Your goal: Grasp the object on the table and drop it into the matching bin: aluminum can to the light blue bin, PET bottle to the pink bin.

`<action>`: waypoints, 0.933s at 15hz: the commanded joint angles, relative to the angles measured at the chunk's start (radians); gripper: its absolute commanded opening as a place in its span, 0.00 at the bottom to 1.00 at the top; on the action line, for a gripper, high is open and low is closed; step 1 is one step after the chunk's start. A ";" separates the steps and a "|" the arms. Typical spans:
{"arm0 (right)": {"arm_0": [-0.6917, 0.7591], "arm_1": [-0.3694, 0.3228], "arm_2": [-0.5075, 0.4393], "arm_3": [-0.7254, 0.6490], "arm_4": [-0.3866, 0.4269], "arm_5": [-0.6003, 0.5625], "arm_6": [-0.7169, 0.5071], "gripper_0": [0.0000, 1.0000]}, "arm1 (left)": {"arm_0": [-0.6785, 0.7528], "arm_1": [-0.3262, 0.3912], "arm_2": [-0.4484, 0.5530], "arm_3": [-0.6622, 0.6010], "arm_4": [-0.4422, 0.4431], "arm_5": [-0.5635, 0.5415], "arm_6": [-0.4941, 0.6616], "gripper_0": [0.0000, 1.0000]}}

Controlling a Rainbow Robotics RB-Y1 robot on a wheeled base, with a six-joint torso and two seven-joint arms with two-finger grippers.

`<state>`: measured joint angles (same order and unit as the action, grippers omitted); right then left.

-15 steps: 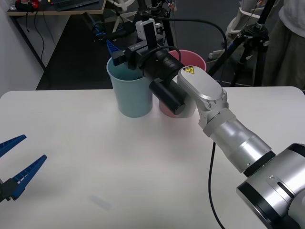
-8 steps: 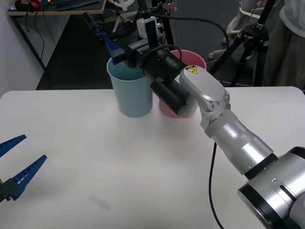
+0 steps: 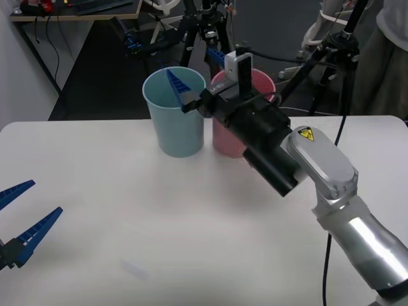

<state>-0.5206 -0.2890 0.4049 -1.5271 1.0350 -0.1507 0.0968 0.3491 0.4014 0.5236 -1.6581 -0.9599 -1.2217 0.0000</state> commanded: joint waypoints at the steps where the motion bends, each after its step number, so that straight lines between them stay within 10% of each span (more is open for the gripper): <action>1: 0.100 -0.076 -0.011 -0.091 -0.015 -0.044 -0.002 1.00 | 0.000 0.000 0.000 0.000 0.000 0.000 0.000 1.00; 14: 0.513 -0.177 -0.434 -0.104 0.013 -0.601 0.093 1.00 | 0.000 0.000 0.000 0.000 0.000 0.000 0.000 1.00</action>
<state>-0.0312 -0.4663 -0.0043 -1.6308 1.0443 -0.7322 0.1862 0.3490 0.4014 0.5236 -1.6581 -0.9599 -1.2217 0.0000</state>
